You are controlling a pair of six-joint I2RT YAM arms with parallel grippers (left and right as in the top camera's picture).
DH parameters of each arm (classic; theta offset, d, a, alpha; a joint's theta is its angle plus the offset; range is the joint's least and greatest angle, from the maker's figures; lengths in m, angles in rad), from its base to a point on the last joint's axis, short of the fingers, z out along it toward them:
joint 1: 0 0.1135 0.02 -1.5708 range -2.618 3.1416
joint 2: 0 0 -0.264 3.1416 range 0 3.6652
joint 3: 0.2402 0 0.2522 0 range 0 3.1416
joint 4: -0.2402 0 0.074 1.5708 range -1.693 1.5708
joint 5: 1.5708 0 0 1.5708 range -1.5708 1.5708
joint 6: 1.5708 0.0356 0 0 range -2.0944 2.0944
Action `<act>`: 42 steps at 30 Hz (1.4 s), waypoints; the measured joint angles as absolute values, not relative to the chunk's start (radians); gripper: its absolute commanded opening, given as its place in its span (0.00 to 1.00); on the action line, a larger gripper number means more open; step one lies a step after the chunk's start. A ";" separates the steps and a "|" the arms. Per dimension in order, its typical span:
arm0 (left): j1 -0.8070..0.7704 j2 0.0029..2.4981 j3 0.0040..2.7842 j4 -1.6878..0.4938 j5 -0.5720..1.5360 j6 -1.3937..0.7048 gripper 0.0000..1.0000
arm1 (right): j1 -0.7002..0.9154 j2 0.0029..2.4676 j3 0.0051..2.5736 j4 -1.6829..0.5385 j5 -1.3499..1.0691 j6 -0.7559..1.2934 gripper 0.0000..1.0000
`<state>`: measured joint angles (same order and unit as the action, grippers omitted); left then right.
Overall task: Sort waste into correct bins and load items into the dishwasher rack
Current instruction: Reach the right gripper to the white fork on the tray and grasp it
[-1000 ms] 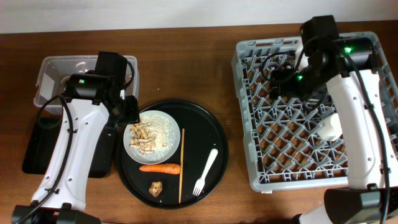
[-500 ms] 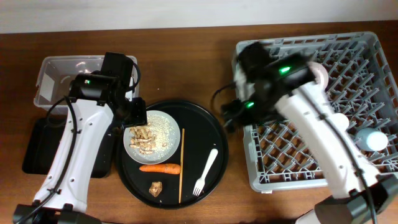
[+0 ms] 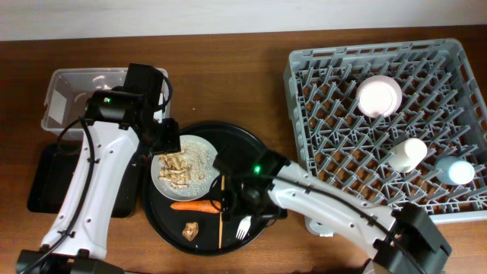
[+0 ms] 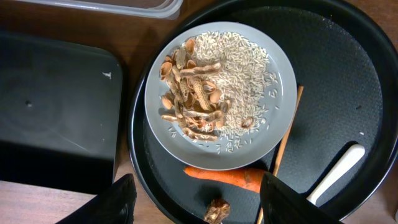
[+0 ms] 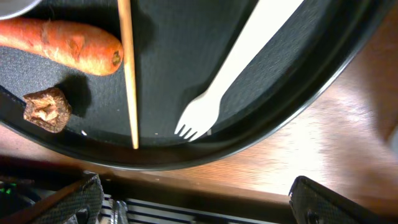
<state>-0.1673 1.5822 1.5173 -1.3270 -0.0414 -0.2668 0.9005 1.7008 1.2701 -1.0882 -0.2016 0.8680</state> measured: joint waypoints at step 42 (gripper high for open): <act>-0.167 1.582 1.517 -1.325 -0.057 -0.267 0.64 | 0.997 1.958 1.254 -0.908 -0.100 1.224 0.53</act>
